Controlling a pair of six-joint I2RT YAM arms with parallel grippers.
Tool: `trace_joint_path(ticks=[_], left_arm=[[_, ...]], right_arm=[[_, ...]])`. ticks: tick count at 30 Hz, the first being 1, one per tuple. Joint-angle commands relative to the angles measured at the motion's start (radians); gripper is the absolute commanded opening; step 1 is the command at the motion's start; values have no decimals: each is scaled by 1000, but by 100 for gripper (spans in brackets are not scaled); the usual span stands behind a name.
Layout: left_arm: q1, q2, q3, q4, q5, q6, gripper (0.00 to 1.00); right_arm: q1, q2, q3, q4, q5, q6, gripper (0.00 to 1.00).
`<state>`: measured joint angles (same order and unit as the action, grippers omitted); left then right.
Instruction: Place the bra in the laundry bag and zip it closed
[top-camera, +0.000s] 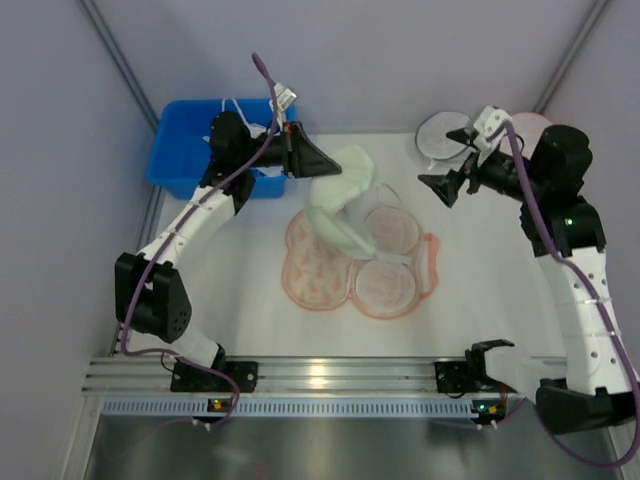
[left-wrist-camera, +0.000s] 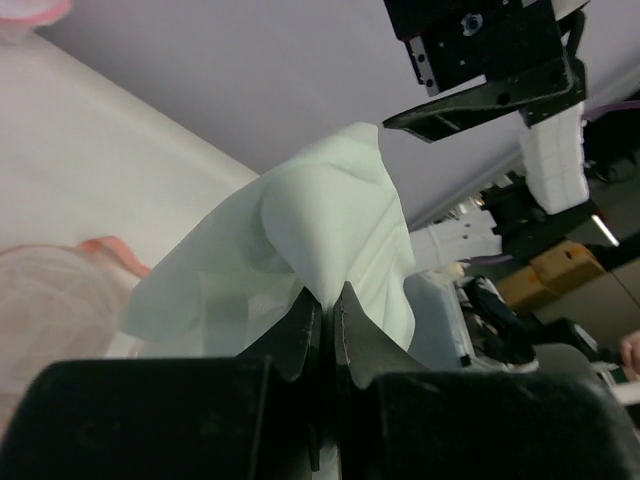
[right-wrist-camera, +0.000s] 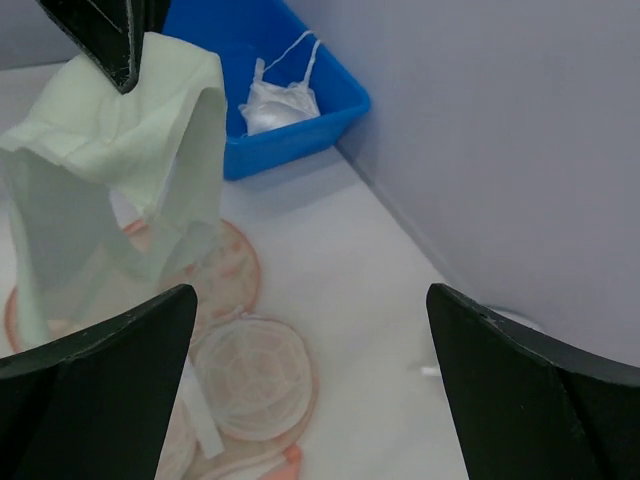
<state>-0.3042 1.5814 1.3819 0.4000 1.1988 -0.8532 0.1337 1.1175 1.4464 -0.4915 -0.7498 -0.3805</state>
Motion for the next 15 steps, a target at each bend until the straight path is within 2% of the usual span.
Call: trace_joint_path(ticks=[1,2,3,6,9,10,12,13,15], left_arm=[[-93,6,-17,419,102,-350,0],[-113,14,-17,453,108,-384,0],[-131,23,-17,526,113,-414,0],[-188,57,-3,614,122,-500,0],[-222,110,17,733,108,-642,0],[-234,152,26,889,101,-781,0],[-242,204,42,1055,55,-945,0],[-251,230,42,1103,35,-987,0],[-254,229,39,1103,38,-975,0]], right_arm=[[30,-145,-113,147,1,-276,99],[30,-192,-135,152,-5,-361,99],[35,-211,-152,154,-20,-401,99],[44,-272,-190,143,-78,-513,99],[64,-309,-196,119,-114,-609,99],[73,-317,-202,123,-114,-621,99],[96,-328,-202,95,-123,-704,99],[109,-326,-193,32,-131,-794,99],[118,-318,-189,-16,-135,-856,99]])
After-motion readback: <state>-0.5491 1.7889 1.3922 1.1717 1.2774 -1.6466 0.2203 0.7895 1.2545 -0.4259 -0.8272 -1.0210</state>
